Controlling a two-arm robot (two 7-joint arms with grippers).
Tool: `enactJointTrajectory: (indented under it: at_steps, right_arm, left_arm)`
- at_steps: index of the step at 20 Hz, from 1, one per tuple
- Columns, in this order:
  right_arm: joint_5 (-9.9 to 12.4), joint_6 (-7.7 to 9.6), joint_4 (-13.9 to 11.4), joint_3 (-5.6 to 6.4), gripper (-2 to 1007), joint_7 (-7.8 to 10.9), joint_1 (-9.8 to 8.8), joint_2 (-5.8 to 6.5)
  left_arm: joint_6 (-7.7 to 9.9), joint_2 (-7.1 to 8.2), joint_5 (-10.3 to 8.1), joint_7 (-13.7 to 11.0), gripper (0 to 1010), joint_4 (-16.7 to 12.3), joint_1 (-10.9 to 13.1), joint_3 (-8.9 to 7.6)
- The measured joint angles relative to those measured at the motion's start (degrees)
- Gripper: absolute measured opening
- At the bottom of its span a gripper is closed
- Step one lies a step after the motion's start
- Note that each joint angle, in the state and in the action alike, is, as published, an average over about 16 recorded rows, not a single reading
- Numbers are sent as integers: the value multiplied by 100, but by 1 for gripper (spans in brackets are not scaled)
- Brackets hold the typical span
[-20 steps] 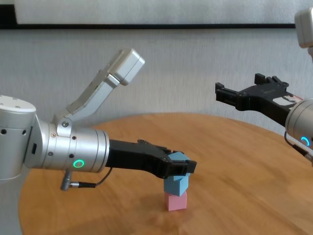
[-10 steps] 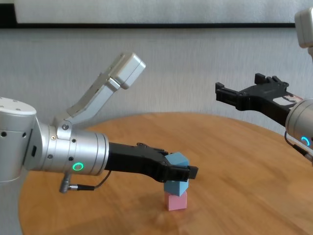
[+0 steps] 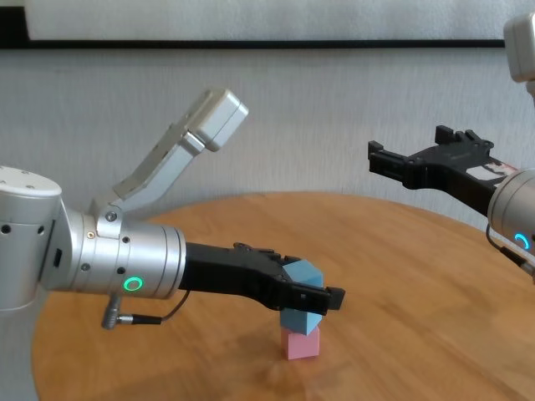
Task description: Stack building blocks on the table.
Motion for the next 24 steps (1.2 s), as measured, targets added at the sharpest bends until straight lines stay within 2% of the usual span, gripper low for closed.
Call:
enactJointTrajectory:
  at_steps: [7, 12, 17, 24]
  right_arm:
    - [0, 0, 0, 0, 1000, 0, 0, 0]
    - [0, 0, 0, 0, 1000, 0, 0, 0]
    - [-1, -9, -3, 2, 1000, 13, -2, 0]
    - [4, -70, -69, 38, 1001, 119, -38, 3]
  left_arm:
    - [-180, 28, -162, 165, 979, -140, 83, -95]
    - [-390, 51, -272, 495, 1000, -315, 203, -219]
    - [-640, 48, -246, 1020, 1000, -522, 357, -368]
    - [-823, -67, -38, 2128, 1000, -853, 652, -700]
